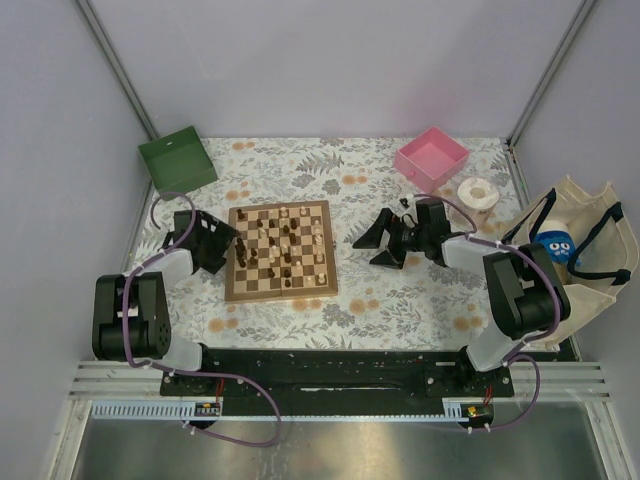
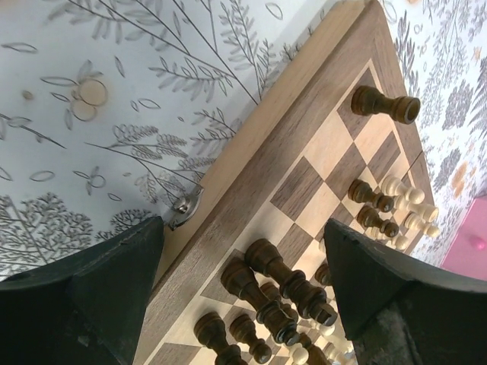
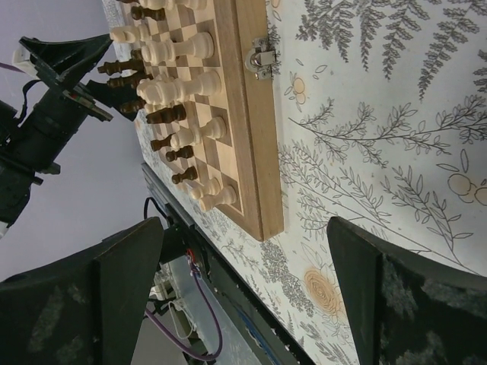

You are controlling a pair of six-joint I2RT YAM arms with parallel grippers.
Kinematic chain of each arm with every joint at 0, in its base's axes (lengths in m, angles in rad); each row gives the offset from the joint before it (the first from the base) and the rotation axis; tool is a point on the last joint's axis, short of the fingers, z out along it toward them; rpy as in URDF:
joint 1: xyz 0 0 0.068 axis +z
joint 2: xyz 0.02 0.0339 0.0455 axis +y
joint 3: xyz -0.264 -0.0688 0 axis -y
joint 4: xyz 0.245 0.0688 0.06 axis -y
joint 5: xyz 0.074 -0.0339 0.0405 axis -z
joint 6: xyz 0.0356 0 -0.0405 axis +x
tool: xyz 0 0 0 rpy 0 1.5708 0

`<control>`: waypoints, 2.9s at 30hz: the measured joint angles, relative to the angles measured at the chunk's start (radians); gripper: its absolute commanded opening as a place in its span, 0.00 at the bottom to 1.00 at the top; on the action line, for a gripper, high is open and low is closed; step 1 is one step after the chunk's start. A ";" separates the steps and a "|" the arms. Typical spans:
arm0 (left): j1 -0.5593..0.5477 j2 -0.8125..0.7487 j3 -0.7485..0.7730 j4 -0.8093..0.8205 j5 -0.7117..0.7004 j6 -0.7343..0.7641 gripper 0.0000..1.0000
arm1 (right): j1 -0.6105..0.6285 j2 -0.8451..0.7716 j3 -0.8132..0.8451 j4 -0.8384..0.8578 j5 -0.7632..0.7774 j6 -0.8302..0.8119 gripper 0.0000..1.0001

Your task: Set up the chess pieces on the board

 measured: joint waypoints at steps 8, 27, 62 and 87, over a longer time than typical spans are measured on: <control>-0.051 0.000 -0.021 0.052 0.027 -0.016 0.90 | 0.003 0.085 0.010 0.031 0.007 0.023 0.99; -0.190 0.019 -0.087 0.238 0.070 -0.073 0.91 | 0.005 0.016 0.055 -0.093 0.121 -0.074 0.99; -0.117 -0.198 0.205 -0.326 -0.126 0.343 0.98 | 0.137 -0.222 0.548 -0.655 0.659 -0.381 0.99; -0.221 -0.436 0.259 -0.468 -0.171 0.533 0.94 | 0.236 -0.272 0.454 -0.587 0.610 -0.385 0.70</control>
